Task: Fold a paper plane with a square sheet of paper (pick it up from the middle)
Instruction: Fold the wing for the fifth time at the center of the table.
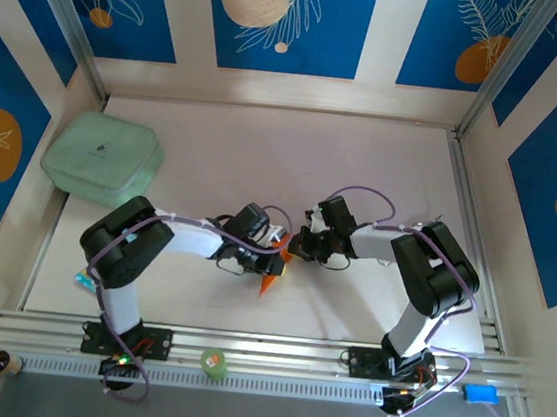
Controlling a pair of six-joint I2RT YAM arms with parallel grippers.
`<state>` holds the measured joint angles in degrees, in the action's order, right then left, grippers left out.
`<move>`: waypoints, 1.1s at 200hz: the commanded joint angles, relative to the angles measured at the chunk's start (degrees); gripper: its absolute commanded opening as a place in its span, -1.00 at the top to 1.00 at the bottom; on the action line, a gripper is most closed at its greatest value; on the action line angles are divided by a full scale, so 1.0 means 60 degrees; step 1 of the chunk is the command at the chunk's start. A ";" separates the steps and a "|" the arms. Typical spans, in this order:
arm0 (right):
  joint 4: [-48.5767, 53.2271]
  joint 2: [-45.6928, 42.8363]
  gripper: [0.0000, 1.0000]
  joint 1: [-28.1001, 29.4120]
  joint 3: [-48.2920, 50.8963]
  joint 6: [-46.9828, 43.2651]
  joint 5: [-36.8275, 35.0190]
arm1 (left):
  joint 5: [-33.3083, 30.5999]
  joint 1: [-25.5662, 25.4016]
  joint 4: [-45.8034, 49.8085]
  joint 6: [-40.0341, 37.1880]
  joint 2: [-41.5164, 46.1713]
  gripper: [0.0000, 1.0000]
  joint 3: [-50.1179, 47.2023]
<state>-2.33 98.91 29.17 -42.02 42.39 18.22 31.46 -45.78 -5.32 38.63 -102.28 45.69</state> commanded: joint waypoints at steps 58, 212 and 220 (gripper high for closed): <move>0.0812 0.0375 1.00 -0.0210 0.0075 -0.0153 -0.0628 | -0.0108 -0.0490 0.1787 -0.0369 0.1285 0.87 -0.1443; 0.0711 0.0214 1.00 -0.0218 0.0001 -0.0166 -0.0353 | -0.0487 -0.0083 -0.0065 0.0296 0.1869 0.86 -0.0723; 0.0710 0.0192 1.00 -0.0218 0.0012 -0.0186 -0.0339 | -0.0588 -0.0082 -0.0022 0.0312 0.1636 0.82 -0.0584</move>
<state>-1.93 98.98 28.42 -42.13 42.19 18.87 26.96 -46.83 -2.42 39.57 -88.25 39.22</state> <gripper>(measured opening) 0.042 0.067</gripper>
